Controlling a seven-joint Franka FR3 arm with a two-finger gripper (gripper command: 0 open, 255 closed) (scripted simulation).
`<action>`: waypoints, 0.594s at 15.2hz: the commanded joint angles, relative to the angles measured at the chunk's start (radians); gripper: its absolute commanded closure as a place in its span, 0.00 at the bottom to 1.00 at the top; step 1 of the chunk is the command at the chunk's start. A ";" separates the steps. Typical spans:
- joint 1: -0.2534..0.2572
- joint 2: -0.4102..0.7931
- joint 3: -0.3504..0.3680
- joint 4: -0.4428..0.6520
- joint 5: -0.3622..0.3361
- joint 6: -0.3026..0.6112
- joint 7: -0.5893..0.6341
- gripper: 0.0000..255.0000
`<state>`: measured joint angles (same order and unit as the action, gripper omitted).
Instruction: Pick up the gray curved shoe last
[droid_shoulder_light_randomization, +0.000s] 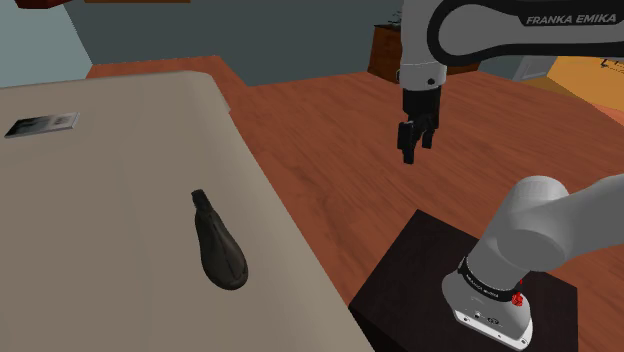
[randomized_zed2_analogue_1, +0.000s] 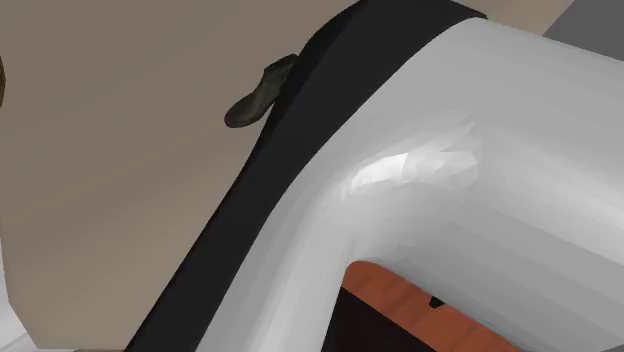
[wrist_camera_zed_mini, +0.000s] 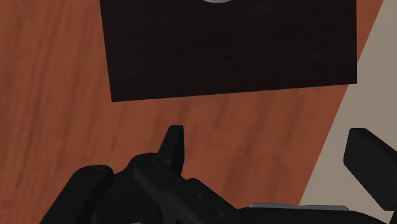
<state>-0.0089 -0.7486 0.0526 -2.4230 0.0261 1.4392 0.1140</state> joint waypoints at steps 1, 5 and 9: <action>0.000 0.000 0.000 0.000 0.000 0.000 0.000 0.00; 0.027 0.087 0.080 0.057 0.062 0.041 0.092 0.00; 0.048 0.188 0.155 0.132 0.106 0.079 0.182 0.00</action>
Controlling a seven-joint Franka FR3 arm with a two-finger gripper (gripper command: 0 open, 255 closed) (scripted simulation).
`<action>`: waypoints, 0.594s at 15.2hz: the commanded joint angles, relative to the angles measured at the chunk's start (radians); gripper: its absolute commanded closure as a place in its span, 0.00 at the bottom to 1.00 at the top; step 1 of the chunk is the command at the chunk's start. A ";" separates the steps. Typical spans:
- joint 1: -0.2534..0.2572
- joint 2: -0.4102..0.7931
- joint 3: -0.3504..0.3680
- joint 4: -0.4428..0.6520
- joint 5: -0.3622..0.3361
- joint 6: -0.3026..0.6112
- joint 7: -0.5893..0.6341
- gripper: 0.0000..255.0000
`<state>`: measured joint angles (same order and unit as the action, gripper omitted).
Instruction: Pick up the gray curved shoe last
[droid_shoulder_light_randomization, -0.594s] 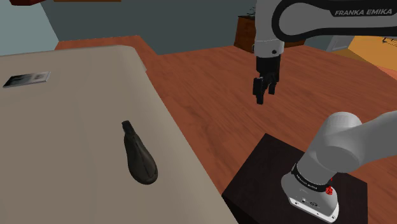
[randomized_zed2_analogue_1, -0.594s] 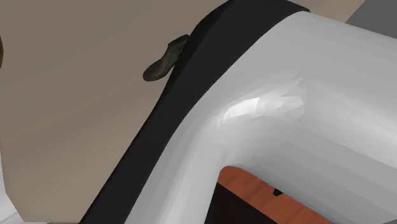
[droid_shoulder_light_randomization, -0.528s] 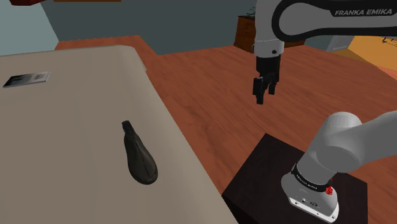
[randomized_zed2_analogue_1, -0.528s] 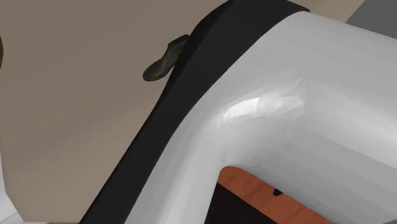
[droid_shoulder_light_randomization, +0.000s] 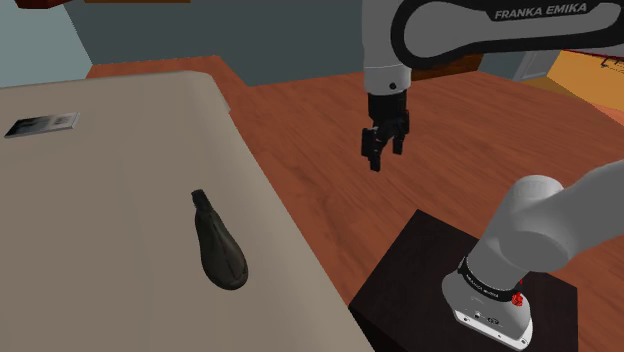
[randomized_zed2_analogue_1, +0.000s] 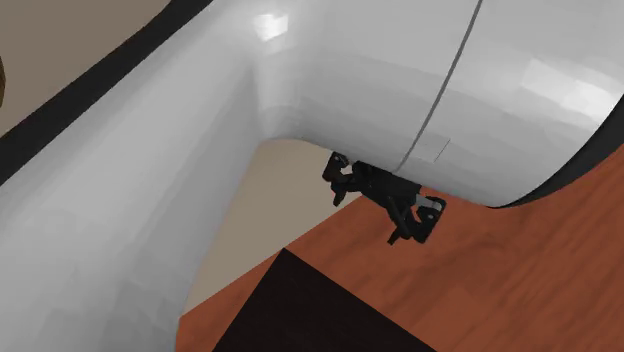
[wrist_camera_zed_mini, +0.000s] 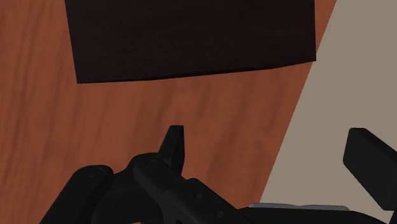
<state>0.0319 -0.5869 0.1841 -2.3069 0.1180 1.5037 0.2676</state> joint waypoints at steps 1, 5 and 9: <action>0.011 0.054 0.042 0.037 0.022 0.024 0.051 0.00; 0.025 0.170 0.113 0.134 0.042 0.057 0.143 0.00; 0.038 0.298 0.180 0.250 0.038 0.081 0.239 0.00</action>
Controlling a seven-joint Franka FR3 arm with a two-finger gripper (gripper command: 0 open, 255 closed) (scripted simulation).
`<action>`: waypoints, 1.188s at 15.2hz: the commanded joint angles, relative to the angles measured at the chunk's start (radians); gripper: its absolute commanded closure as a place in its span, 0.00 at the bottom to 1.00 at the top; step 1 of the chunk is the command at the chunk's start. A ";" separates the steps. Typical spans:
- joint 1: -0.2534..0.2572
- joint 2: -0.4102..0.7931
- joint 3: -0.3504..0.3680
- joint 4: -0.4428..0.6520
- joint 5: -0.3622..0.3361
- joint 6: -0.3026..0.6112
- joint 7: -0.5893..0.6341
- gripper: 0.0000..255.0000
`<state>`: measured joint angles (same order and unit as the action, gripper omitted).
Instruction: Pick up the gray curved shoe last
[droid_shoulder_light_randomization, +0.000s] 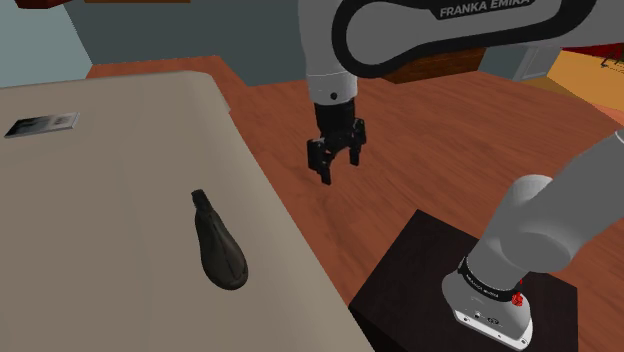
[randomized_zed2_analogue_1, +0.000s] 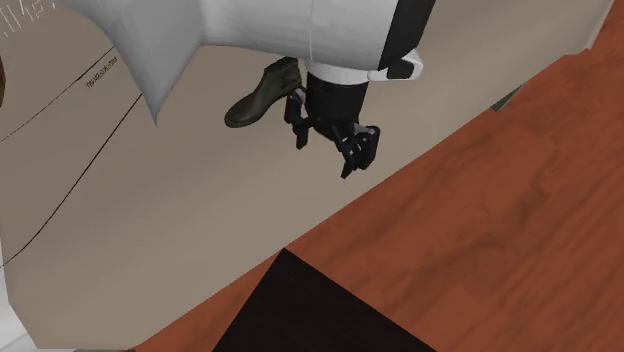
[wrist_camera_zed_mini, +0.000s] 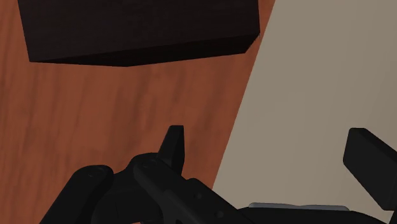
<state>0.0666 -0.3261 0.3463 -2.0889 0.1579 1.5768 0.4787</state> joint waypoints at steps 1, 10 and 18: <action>0.007 0.071 0.034 0.063 -0.007 0.013 0.052 0.00; 0.075 0.420 0.152 0.417 -0.122 0.006 0.288 0.00; 0.256 0.809 0.174 0.914 -0.299 -0.128 0.465 0.00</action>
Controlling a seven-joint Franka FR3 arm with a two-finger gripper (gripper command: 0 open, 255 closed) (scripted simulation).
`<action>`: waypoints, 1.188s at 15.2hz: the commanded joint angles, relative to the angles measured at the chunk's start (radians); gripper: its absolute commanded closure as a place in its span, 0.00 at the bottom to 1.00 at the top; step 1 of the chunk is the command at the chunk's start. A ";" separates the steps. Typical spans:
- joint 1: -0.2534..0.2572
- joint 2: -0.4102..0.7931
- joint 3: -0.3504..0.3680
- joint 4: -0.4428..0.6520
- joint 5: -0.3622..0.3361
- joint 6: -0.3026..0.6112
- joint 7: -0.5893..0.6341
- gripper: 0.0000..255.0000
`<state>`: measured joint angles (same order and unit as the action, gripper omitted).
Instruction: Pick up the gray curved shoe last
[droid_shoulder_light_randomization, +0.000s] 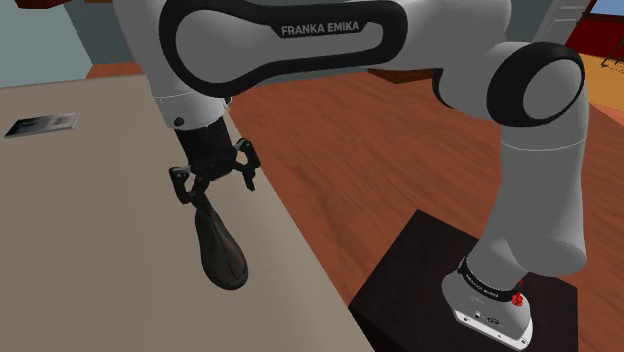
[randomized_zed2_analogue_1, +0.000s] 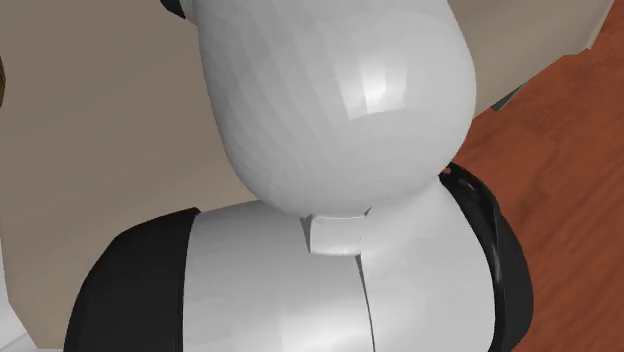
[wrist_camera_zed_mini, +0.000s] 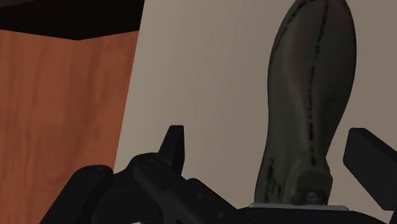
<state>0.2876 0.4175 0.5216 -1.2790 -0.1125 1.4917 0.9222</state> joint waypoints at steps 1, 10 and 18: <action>0.070 0.126 -0.007 0.196 -0.054 -0.075 0.036 0.00; 0.090 0.179 -0.017 0.175 -0.072 -0.002 0.048 0.00; 0.090 0.178 -0.017 0.171 -0.072 0.001 0.049 1.00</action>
<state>0.3780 0.5945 0.5050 -1.1072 -0.1844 1.4922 0.9716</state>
